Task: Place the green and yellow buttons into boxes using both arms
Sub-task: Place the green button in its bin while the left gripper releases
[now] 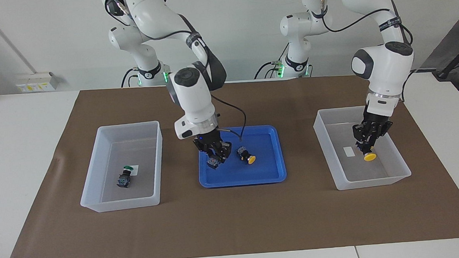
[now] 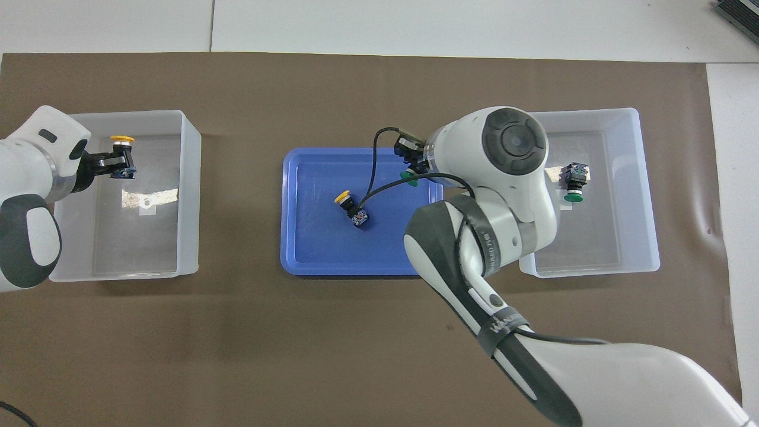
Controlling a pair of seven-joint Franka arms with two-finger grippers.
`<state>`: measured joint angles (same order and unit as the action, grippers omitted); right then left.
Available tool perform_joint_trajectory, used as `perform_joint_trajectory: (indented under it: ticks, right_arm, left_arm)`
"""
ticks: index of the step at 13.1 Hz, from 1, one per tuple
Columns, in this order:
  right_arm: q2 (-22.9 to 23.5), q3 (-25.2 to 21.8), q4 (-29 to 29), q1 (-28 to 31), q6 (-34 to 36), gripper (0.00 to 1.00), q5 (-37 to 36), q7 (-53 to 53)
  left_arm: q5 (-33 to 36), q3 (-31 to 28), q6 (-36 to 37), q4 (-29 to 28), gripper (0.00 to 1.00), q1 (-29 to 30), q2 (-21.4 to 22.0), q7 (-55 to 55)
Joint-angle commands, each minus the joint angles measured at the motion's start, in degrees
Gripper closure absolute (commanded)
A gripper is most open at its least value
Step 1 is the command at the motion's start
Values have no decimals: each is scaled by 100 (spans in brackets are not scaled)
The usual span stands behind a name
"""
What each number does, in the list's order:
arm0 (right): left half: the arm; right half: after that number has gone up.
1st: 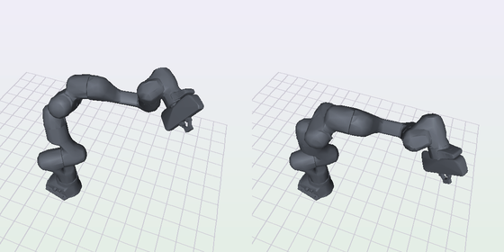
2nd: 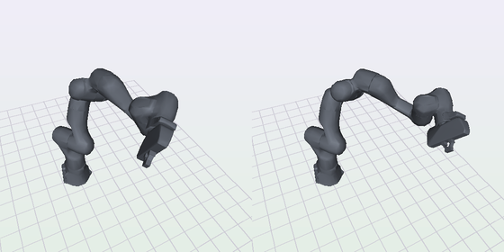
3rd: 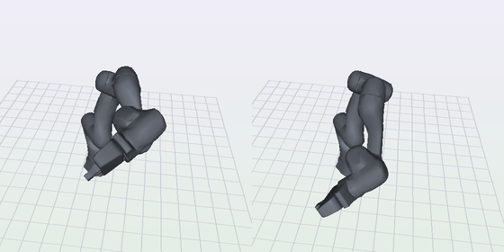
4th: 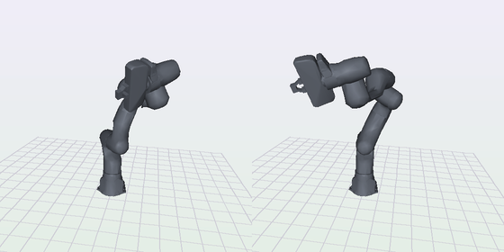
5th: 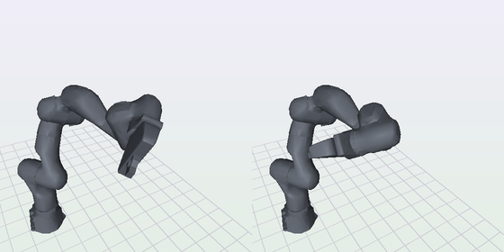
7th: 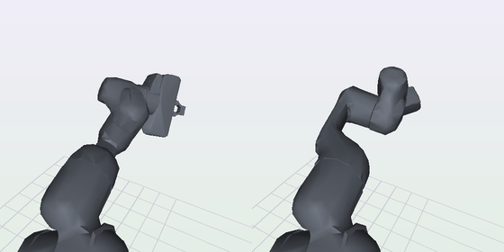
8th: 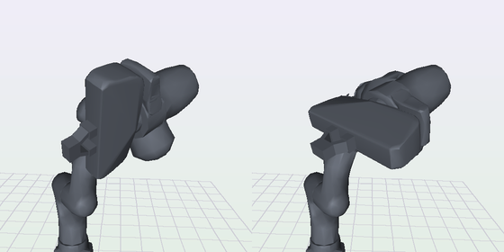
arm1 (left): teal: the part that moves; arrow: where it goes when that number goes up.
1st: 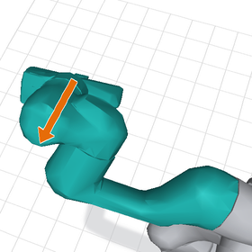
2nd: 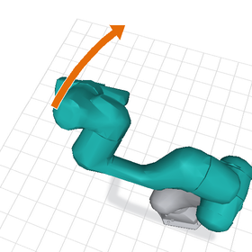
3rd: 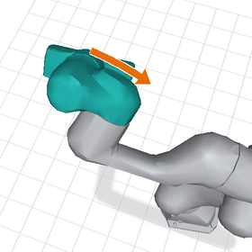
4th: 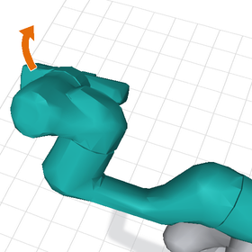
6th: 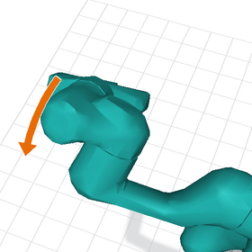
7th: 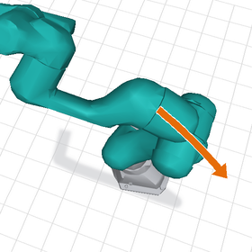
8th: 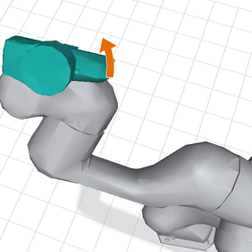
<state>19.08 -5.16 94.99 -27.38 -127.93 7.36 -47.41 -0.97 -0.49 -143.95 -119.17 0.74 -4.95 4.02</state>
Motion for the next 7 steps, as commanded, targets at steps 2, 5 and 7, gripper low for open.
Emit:
perform_joint_trajectory:
  ticks: [2,5,7]
  right_arm:
    - [-562,50,335,898,724,100,-16,1904]
    - [-852,59,844,1514,893,100,-16,3496]
    - [-1028,59,1283,1909,831,100,-16,4621]
  left_arm:
    - [0,58,-133,-36,100,118,-269,-523]
    - [-8,58,-89,-54,100,110,-304,-560]
    - [0,58,42,-63,100,93,-331,-560]
